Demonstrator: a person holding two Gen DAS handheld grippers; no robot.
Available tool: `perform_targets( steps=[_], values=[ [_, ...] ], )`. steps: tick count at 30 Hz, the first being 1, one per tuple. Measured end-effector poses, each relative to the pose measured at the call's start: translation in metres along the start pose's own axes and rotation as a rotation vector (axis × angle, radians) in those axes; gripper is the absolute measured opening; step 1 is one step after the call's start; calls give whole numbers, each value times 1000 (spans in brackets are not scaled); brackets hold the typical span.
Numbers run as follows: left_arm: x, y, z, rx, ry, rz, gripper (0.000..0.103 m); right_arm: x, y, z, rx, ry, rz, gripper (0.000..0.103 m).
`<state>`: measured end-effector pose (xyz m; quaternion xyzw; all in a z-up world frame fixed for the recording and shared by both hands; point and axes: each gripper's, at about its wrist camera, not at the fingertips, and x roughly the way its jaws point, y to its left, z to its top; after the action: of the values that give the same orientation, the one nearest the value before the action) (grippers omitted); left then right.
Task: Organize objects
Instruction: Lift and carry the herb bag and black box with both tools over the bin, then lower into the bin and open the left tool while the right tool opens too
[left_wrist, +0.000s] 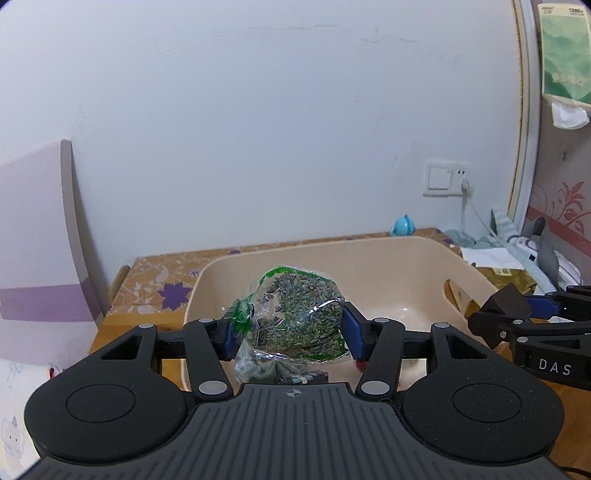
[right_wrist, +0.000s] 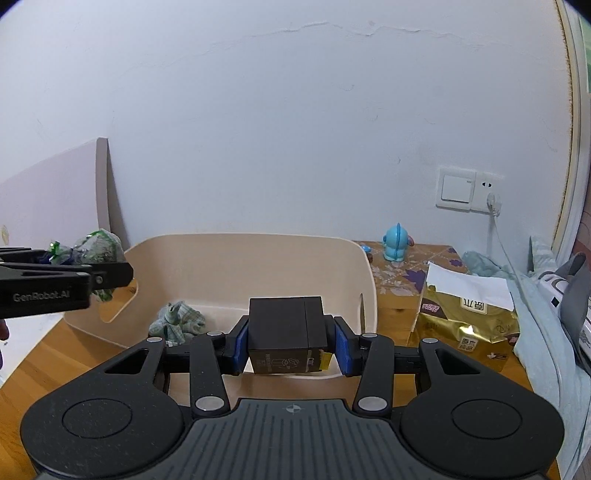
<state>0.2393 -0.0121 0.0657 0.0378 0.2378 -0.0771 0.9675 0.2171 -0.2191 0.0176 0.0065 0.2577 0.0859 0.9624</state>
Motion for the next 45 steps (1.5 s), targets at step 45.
perform_targets(
  steps=[45],
  values=[
    [60, -12, -15, 38, 183, 56, 77, 50, 11, 7, -20, 141, 42, 72]
  ],
)
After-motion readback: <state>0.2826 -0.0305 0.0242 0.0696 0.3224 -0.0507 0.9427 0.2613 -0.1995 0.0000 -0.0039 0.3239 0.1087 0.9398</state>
